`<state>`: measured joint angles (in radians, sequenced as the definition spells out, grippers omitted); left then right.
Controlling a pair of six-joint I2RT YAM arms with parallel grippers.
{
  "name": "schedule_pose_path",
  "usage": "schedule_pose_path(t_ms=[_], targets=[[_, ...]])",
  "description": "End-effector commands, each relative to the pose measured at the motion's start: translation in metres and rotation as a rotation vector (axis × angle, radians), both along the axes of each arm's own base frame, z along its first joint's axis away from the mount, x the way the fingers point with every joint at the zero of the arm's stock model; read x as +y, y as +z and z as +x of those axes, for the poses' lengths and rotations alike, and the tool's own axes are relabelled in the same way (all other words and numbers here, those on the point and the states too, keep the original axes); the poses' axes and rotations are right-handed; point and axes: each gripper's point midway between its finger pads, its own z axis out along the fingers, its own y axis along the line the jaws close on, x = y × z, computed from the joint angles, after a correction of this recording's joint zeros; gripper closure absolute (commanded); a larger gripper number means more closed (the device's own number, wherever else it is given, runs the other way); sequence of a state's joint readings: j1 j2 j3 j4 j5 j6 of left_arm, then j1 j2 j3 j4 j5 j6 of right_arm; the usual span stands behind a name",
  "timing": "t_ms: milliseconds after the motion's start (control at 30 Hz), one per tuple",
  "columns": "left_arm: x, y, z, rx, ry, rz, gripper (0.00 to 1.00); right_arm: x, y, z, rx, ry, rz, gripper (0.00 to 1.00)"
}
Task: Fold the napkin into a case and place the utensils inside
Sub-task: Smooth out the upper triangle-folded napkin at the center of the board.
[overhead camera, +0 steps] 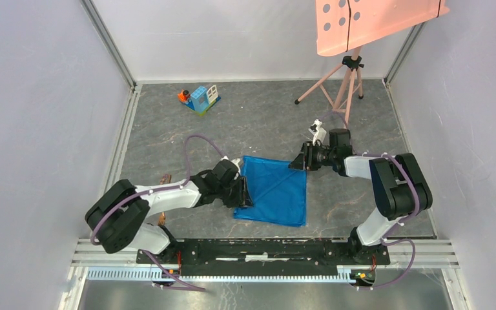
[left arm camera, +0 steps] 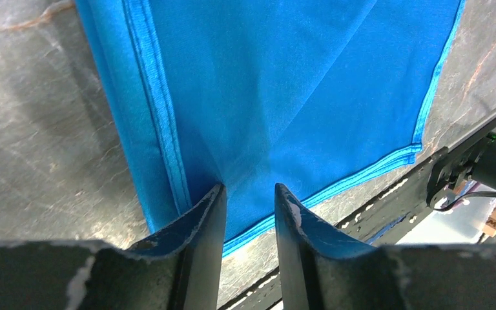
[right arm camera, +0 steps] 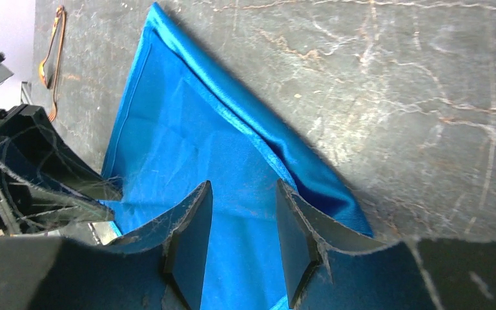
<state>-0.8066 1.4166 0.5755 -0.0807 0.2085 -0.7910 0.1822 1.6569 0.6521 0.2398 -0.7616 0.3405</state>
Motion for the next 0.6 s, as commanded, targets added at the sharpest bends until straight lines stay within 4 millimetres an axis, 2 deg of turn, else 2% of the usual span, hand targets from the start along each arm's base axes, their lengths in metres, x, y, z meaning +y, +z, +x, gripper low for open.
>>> schedule_pose_path(t_ms=[0, 167, 300, 400, 567], targets=[[0.016, 0.002, -0.005, -0.029, -0.019, 0.042, 0.57, -0.007, 0.007, 0.024, -0.075, -0.04, -0.019, 0.54], [0.006, 0.044, -0.004, -0.072, -0.021, -0.058, 0.5, -0.02, -0.006, 0.028, -0.058, -0.102, -0.104, 0.53], [0.017, 0.068, 0.001, -0.129, 0.009, -0.031, 0.37, -0.021, 0.001, 0.029, -0.073, -0.094, -0.114, 0.53], [0.032, 0.062, 0.002, -0.138, 0.036, 0.017, 0.27, -0.01, 0.02, 0.029, -0.101, -0.064, -0.072, 0.52], [0.038, 0.045, -0.008, -0.096, 0.02, 0.021, 0.24, 0.004, 0.05, 0.022, -0.161, -0.01, -0.103, 0.47]])
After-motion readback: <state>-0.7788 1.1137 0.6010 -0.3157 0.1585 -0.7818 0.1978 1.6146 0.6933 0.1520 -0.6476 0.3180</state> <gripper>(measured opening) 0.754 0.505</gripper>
